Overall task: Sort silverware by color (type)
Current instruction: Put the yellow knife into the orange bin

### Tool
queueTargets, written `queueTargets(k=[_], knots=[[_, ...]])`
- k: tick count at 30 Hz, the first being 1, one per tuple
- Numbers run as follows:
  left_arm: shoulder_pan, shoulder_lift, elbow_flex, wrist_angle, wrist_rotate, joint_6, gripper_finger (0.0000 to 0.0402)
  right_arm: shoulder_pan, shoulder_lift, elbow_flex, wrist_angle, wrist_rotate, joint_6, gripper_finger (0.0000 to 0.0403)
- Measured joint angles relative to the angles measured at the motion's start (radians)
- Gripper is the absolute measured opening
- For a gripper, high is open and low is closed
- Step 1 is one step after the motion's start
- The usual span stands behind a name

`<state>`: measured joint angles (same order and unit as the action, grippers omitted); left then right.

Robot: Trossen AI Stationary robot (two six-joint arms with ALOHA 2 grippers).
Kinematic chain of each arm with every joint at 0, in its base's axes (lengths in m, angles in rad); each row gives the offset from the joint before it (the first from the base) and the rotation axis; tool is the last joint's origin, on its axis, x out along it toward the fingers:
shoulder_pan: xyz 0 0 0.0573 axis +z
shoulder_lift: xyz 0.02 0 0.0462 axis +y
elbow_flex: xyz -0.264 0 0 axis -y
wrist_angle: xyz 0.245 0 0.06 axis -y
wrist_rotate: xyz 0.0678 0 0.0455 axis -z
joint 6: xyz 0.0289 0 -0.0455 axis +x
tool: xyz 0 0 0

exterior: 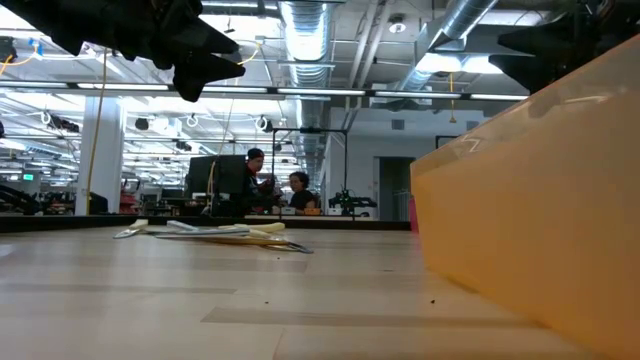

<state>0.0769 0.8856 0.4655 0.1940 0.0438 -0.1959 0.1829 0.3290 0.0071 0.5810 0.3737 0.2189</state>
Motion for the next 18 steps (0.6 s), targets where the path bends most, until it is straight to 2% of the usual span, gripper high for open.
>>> queueTargets(k=[18], knots=[[0.0,0.0,0.0,-0.001,0.002,-0.009,0.019,0.0,0.0,0.0,0.002,-0.001,-0.008,0.0168]])
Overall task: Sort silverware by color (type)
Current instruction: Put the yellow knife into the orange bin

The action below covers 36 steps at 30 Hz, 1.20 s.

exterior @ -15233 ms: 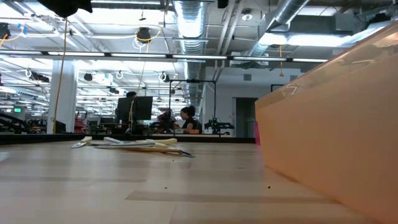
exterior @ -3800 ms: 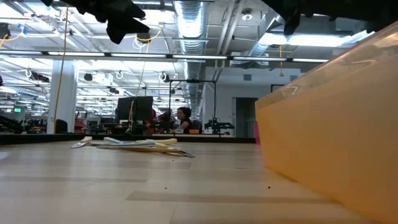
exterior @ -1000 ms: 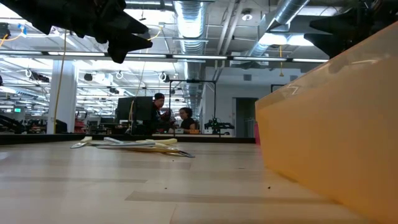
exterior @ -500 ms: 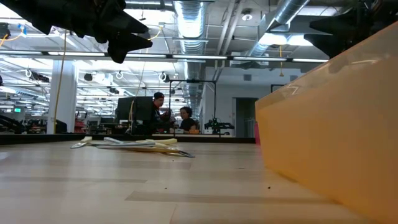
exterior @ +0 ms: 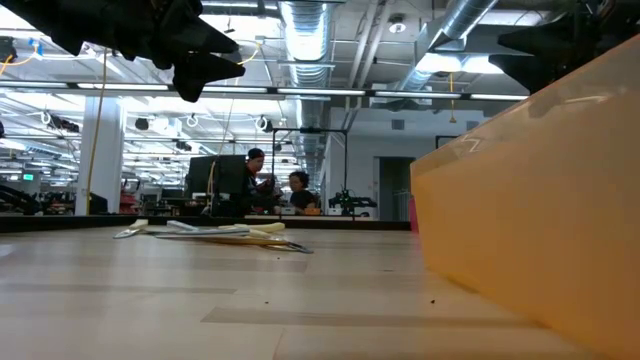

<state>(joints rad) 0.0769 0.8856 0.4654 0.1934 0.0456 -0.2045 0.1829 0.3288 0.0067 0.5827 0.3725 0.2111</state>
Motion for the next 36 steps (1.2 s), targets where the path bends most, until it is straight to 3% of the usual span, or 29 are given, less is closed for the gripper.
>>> queueTargets(k=[23,36], knots=[[0.0,0.0,0.0,-0.034,0.002,0.007,0.019,-0.001,0.0,0.0,-0.014,0.001,-0.007,0.0168],[-0.046,0.0,0.0,-0.317,-0.044,0.167,0.019,-0.001,0.0,0.0,-0.015,0.002,-0.01,0.0168]])
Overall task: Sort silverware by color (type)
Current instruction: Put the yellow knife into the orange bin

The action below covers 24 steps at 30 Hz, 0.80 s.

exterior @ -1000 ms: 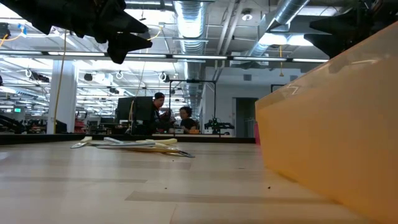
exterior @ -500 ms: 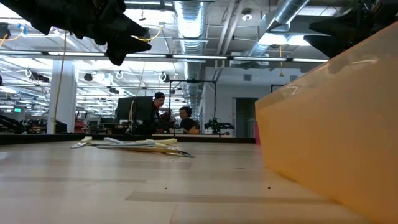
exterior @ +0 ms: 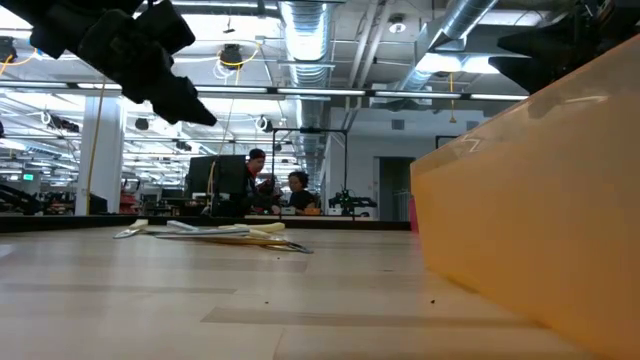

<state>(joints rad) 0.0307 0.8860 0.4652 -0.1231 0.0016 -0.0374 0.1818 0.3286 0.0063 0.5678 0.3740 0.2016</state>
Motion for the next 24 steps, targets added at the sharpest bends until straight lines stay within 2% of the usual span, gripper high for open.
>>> queueTargets(k=[16,24], knots=[[-0.014,0.0,-0.105,0.032,-0.069,0.005,0.019,0.0,0.0,0.0,-0.016,0.002,0.008,0.0168],[-0.014,0.024,-0.111,0.018,-0.116,0.077,0.019,0.0,0.0,0.0,-0.024,0.003,0.008,0.0168]])
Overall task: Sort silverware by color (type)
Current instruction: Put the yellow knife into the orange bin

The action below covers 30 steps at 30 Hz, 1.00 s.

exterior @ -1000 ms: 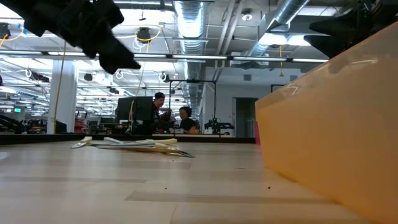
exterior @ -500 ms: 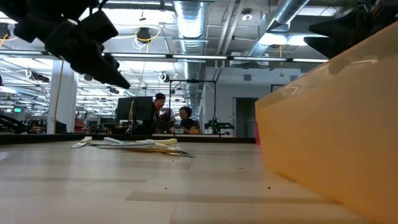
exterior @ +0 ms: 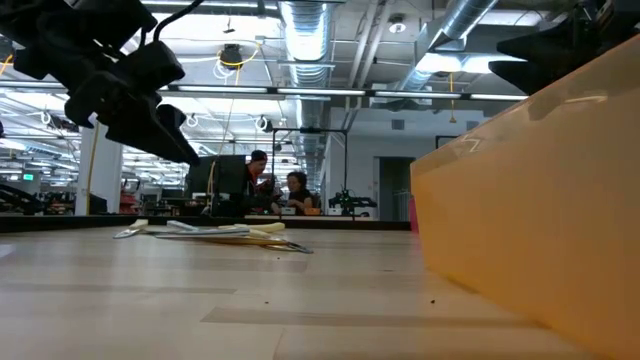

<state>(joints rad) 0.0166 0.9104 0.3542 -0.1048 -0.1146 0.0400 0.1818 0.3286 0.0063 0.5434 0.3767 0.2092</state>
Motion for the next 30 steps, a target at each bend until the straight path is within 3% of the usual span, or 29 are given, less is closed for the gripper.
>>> queueTargets(k=[7,11,17,25,30], knots=[[0.0,0.076,0.0,0.022,0.0,0.024,0.019,0.0,0.0,0.0,-0.01,0.0,0.0,0.0168],[0.007,0.105,0.0,0.066,-0.049,0.039,0.019,0.0,0.0,0.0,-0.014,0.0,0.0,0.0168],[0.053,0.106,0.0,0.154,0.004,0.06,0.019,0.0,0.0,0.0,-0.014,0.0,0.0,0.0168],[0.173,0.107,0.001,0.186,-0.055,-0.08,0.019,0.0,0.0,0.0,-0.015,0.0,0.0,0.0168],[0.217,0.107,0.001,0.191,-0.081,-0.089,0.019,0.0,0.0,0.0,-0.015,0.026,0.0,0.0168]])
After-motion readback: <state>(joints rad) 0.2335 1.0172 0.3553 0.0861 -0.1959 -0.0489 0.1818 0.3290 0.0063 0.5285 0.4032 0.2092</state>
